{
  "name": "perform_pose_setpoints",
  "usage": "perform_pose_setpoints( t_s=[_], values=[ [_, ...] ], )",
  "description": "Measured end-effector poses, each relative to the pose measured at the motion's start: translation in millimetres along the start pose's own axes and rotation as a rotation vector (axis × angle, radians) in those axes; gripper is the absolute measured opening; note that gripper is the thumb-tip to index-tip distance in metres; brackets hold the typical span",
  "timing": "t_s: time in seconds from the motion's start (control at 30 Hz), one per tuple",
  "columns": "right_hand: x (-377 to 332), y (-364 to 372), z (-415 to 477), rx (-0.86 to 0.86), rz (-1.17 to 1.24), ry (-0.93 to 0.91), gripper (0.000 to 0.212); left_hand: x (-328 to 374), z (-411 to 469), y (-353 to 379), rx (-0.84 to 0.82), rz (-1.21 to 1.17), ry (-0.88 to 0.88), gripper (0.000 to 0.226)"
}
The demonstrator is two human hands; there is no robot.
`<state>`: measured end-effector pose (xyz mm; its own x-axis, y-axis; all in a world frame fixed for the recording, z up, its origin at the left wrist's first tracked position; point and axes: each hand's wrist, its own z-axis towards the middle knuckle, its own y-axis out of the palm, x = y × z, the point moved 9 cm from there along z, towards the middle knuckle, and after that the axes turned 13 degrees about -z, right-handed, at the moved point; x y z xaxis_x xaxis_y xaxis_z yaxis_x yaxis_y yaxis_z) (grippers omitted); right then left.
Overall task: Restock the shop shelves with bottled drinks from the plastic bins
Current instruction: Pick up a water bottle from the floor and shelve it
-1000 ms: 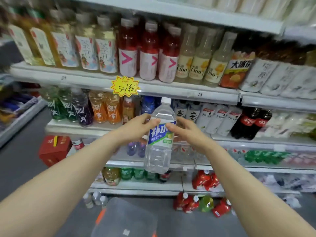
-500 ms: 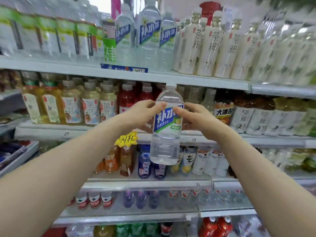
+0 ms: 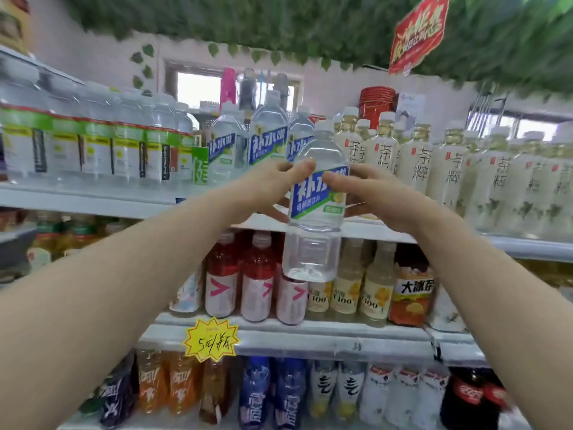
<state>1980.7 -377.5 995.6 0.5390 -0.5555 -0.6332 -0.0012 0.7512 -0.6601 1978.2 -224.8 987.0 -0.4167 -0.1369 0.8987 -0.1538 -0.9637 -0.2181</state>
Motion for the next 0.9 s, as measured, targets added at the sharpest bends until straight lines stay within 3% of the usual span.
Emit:
perform_pose_setpoints(
  t_s=[0.23, 0.7, 0.9],
  values=[
    [-30.7, -44.0, 48.0, 0.098, -0.071, -0.082, 0.037, 45.3, 41.3, -18.8, 0.036, 0.046, 0.106, 0.047],
    [-11.6, -45.0, 94.6, 0.213, -0.104, -0.149, 0.055, 46.5, 77.4, -35.3, 0.16, 0.125, 0.268, 0.029],
    [-10.3, -41.7, 97.5, 0.364, -0.3, -0.188, 0.045, 35.0, 81.3, -42.6, 0.237, 0.099, 0.299, 0.025]
  ],
)
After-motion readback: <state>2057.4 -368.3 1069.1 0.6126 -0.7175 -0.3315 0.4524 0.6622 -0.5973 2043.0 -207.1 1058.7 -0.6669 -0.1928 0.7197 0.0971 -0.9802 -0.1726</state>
